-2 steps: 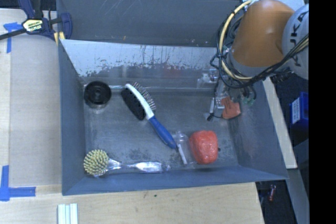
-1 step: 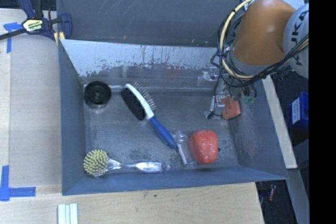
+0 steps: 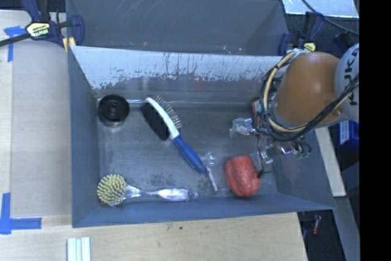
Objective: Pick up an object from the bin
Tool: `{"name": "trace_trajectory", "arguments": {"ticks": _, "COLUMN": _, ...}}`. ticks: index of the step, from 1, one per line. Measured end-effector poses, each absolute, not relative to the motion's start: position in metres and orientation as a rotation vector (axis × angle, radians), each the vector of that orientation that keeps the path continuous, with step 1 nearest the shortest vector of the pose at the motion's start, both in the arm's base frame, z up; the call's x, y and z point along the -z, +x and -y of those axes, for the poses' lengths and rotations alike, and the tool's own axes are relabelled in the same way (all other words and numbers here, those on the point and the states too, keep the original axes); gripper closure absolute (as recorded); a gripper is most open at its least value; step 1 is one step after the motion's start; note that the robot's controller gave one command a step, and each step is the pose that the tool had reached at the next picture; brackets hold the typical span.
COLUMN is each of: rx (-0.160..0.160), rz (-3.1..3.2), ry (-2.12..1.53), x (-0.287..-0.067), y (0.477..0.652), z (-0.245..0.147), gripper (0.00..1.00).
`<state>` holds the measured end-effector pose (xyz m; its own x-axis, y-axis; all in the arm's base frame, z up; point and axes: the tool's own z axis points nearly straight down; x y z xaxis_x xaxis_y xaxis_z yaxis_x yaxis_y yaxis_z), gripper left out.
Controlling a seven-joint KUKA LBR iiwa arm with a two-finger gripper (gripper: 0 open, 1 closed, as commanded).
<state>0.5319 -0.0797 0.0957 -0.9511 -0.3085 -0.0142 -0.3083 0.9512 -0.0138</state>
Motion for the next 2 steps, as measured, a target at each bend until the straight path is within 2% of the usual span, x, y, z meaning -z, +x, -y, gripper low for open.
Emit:
{"name": "trace_trajectory", "arguments": {"ticks": 1, "rx": 0.002, "rz": -3.103, "ry": -0.452, "x": -0.126, "y": 0.508, "z": 0.082, "gripper": 0.00}}
{"name": "trace_trajectory", "arguments": {"ticks": 2, "rx": 0.014, "rz": -2.928, "ry": -1.091, "x": -0.101, "y": 0.491, "z": 0.058, "gripper": 0.00}}
